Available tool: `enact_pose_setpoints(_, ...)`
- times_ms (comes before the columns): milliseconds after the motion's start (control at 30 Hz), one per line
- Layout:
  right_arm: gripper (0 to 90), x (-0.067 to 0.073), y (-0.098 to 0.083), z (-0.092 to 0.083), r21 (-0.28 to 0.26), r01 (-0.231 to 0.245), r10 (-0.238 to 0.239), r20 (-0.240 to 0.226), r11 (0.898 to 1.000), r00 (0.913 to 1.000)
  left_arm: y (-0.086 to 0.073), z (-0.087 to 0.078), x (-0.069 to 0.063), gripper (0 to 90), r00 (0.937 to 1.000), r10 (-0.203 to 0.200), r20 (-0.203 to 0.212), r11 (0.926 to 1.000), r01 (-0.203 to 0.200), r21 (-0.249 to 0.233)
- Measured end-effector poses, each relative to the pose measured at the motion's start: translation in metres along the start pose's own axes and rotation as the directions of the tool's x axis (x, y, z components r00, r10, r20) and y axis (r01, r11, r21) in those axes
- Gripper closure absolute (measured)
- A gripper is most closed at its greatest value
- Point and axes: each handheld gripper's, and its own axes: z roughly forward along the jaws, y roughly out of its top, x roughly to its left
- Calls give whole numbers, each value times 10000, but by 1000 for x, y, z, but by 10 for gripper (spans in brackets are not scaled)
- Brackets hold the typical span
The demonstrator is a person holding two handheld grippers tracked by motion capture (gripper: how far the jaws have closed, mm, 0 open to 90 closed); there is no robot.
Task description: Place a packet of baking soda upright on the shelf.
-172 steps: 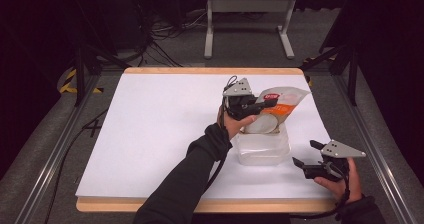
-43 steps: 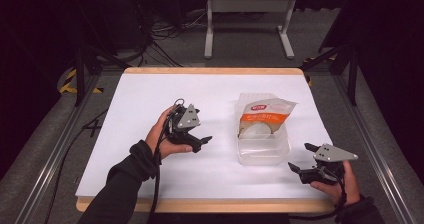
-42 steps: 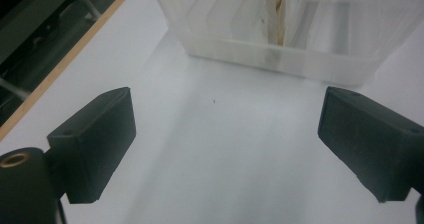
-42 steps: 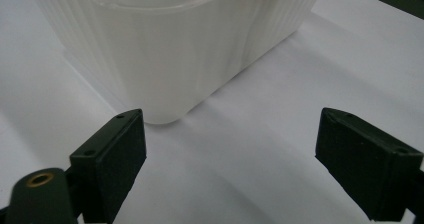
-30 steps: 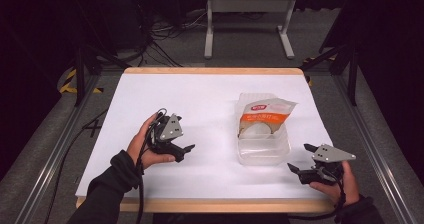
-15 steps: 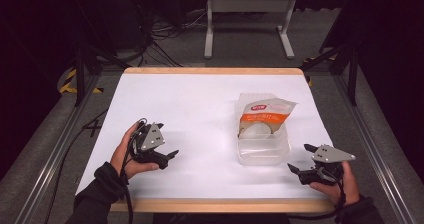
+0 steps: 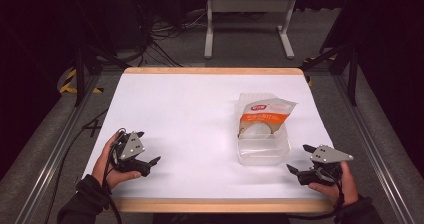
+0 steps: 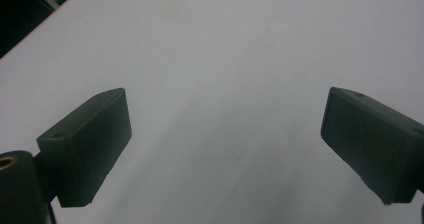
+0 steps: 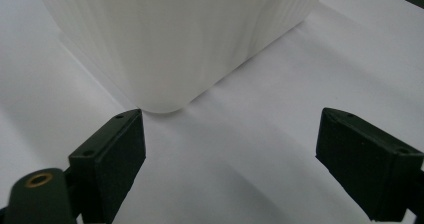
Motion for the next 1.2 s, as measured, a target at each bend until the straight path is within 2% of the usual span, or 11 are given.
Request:
enact_pose_setpoints(300, 131, 0, -1, 0, 12, -43, 43, -3, 10000, 10000, -25, -16, 7, 67, 9980, -583, -255, 9982, 579, -168)
enact_pose_setpoints(567, 130, -1, -2, -2, -19, -46, 47, 110, 10000, 9999, -50, -36, 14, 68, 9897, -1361, -441, 9888, 1329, -681)
enact_pose_setpoints(633, 130, -1, -2, -3, -15, -90, 91, 122, 10000, 9999, -61, -40, 15, 70, 9819, -1852, -395, 9789, 1808, -949)
enact_pose_setpoints(700, 130, -1, -2, -3, -19, -95, 95, 129, 10000, 9999, -66, -42, 15, 70, 9800, -1943, -425, 9768, 1894, -999)
enact_pose_setpoints(800, 129, -1, -3, -3, -31, -64, 65, 158, 10000, 9999, -77, -49, 15, 68, 9706, -2365, -444, 9650, 2293, -1274)
enact_pose_setpoints(867, 129, -2, -4, -3, -26, -97, 98, 189, 9999, 9998, -85, -59, 18, 67, 9555, -2938, -248, 9390, 2837, -1946)
enact_pose_setpoints(900, 129, -2, -4, -3, -26, -97, 98, 189, 9999, 9998, -85, -59, 18, 67, 9555, -2938, -248, 9390, 2837, -1946)
enact_pose_setpoints(933, 129, -3, -5, -4, -11, -103, 103, 212, 9999, 9997, -86, -61, 19, 67, 9499, -3118, -200, 9291, 3004, -2156)
enact_pose_setpoints(967, 129, -3, -5, -5, -48, -80, 82, 257, 10000, 9996, -88, -63, 21, 67, 9400, -3411, -18, 9118, 3304, -2437)
enact_pose_setpoints(1067, 129, -4, -5, -7, -129, -134, 137, 301, 9998, 9995, -90, -63, 23, 65, 9340, -3572, 55, 9039, 3472, -2498)
enact_pose_setpoints(1200, 129, -5, -5, -8, -183, -159, 165, 341, 9997, 9993, -88, -62, 22, 65, 9337, -3573, 236, 8989, 3507, -2626)
